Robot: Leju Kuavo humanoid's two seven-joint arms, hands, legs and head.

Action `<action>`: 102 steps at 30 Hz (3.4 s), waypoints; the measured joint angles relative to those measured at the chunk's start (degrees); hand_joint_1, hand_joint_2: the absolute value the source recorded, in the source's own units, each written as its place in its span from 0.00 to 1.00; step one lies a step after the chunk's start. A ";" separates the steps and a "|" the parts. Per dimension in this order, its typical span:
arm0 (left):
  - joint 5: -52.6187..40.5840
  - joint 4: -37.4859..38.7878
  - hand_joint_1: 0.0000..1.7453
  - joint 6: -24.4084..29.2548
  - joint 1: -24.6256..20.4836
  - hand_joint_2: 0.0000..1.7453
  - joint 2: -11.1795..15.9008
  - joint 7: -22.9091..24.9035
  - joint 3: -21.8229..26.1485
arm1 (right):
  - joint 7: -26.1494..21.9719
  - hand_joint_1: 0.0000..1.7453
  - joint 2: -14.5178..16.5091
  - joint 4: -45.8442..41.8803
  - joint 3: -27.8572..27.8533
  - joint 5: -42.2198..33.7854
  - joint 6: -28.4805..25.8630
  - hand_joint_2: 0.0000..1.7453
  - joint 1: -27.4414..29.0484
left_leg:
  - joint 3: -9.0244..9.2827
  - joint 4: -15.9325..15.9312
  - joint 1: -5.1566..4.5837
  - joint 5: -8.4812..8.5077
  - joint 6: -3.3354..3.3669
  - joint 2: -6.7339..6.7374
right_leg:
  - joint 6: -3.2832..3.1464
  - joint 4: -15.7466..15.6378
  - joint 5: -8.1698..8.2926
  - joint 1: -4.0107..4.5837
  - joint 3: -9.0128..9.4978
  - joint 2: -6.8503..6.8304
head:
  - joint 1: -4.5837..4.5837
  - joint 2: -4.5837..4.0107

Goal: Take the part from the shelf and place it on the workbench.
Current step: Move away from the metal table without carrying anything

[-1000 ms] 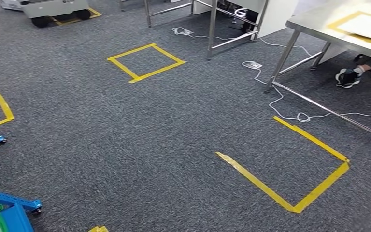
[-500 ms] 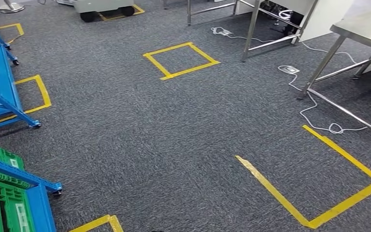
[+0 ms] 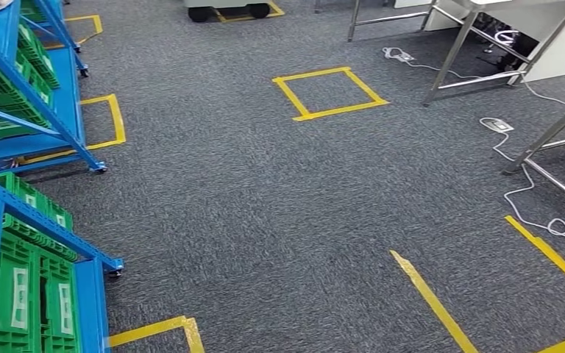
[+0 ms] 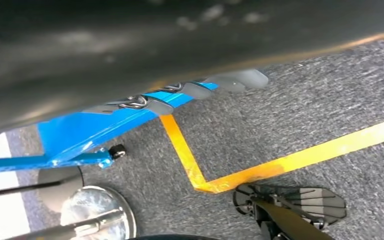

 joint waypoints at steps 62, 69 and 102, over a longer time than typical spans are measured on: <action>-1.04 -1.27 0.00 -0.60 0.24 0.00 -0.75 -1.28 0.69 | -0.79 0.00 0.13 0.05 -0.69 0.94 0.51 0.00 -0.34 | 1.09 -0.31 -0.49 -0.33 0.29 0.54 | 0.25 -2.07 2.92 0.06 0.14 -0.10 | -0.13 0.00; -1.42 -1.42 0.00 -1.01 0.30 0.00 -0.55 -2.37 0.68 | -1.57 0.00 0.13 0.20 -1.23 1.66 1.13 0.00 -0.59 | 0.84 0.71 -0.72 -1.06 -0.05 -0.49 | -0.27 -14.32 7.88 -0.26 5.40 1.02 | -0.20 0.00; -3.54 -1.42 0.00 -0.08 0.30 0.00 -0.62 -3.59 0.66 | -4.48 0.00 0.13 0.83 -4.63 2.72 1.25 0.00 -1.80 | 1.04 0.11 -0.71 -0.95 -1.48 -0.43 | -1.16 -14.30 7.65 -0.05 5.64 0.90 | -0.17 0.00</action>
